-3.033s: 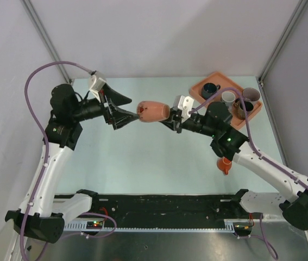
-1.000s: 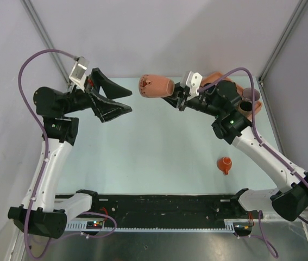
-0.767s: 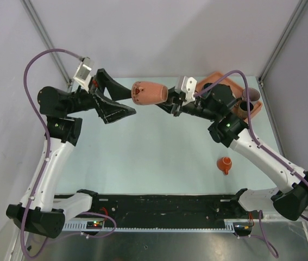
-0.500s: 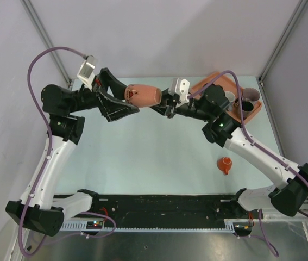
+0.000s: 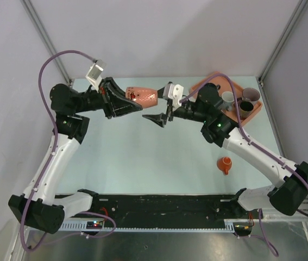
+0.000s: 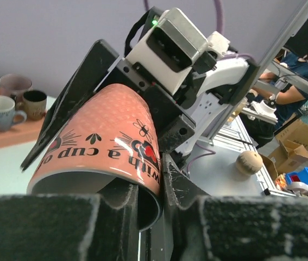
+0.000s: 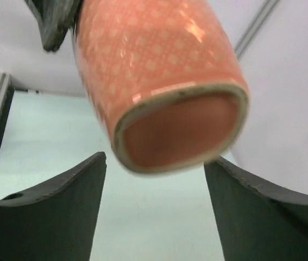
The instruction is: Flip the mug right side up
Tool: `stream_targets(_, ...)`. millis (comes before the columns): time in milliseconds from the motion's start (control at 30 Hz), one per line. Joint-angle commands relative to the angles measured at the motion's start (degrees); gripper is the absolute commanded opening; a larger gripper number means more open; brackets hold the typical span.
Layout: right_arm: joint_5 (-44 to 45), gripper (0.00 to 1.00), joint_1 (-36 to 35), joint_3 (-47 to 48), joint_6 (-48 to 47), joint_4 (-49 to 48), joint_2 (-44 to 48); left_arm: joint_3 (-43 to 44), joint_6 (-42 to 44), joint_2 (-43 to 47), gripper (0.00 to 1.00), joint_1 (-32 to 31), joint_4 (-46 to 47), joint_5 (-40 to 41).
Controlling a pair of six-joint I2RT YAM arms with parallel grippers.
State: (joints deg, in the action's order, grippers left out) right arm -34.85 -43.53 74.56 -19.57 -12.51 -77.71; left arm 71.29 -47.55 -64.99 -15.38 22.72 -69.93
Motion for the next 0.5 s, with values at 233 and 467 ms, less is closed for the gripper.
stream_targets(233, 1.04, 0.95, 8.56, -6.61, -4.49, 19.33, 11.46, -3.41, 18.62, -0.03, 0.0, 3.92, -17.46, -2.01)
stream_targets(467, 8.36, 0.99, 12.15, -6.63, 4.17, 19.52, 15.6, 13.75, 75.86, -2.89, 0.0, -9.36, -74.75, 43.77)
